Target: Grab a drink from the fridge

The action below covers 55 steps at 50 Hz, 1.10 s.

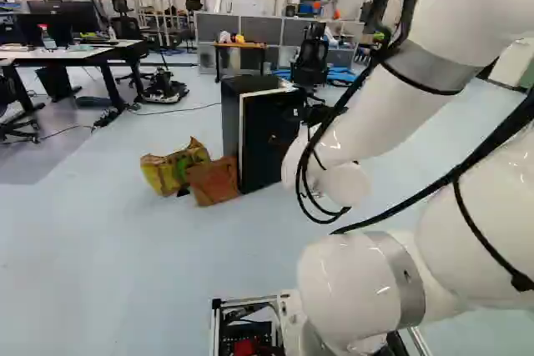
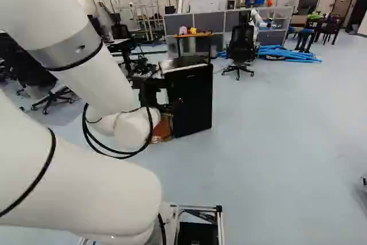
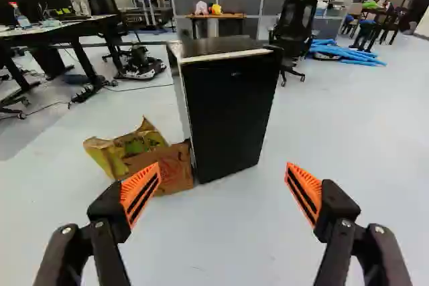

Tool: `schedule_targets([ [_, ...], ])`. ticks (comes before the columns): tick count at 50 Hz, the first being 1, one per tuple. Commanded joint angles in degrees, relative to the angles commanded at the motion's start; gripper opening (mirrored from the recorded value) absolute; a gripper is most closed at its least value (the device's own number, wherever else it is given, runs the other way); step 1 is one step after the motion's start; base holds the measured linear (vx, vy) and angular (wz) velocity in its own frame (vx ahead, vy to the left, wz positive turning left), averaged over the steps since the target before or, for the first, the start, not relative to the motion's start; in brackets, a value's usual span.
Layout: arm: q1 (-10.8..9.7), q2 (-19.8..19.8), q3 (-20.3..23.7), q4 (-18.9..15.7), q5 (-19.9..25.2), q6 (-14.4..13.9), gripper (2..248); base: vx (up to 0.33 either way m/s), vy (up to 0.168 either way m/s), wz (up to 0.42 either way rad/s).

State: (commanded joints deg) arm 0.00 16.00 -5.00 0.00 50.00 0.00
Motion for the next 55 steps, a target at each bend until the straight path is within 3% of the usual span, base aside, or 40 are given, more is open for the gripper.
schedule_targets([
  [55, 0.0, 0.0, 0.0, 0.0, 0.0, 0.0, 247, 0.055, 0.0, -0.019],
])
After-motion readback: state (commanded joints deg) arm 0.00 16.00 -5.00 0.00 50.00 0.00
